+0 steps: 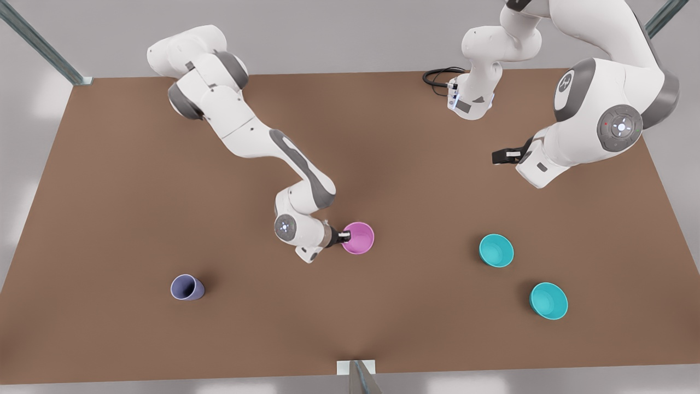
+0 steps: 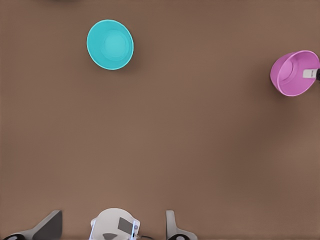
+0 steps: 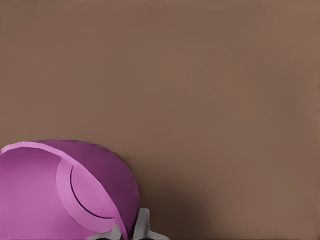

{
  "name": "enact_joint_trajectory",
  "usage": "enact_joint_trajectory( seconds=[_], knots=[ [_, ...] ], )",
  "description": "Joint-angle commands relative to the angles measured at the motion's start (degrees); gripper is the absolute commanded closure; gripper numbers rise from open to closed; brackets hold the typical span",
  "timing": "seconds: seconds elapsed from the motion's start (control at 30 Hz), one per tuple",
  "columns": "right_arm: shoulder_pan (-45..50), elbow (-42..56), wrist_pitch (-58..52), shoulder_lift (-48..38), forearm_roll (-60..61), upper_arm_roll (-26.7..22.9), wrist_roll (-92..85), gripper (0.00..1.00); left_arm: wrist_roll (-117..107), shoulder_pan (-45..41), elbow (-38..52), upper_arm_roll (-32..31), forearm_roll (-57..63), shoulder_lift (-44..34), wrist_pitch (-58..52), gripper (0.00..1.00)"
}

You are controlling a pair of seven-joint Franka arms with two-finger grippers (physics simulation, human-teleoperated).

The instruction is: Stack the blue bowl on the pink bowl

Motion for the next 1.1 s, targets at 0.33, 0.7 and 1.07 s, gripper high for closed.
enact_joint_trajectory(
  seconds=[0.33, 0.7, 1.07],
  knots=[
    [-6.7, 0.2, -15.7, -8.2, -1.3, -0.3, 23.9, 0.00, 0.2, 5.5, 0.3, 0.1, 0.5, 5.3, 9.3, 0.00],
    [-33.5, 10.9, -62.0, -32.8, -33.7, -0.3, -25.1, 0.00, 19.1, 8.1, -10.0, 8.5, -5.2, 22.2, 44.4, 0.00],
    [-32.3, -1.3, -58.1, -46.8, -33.1, -2.1, -18.6, 0.00, 19.1, 8.4, -15.0, 8.9, -7.8, 27.6, 52.2, 0.00]
  ],
)
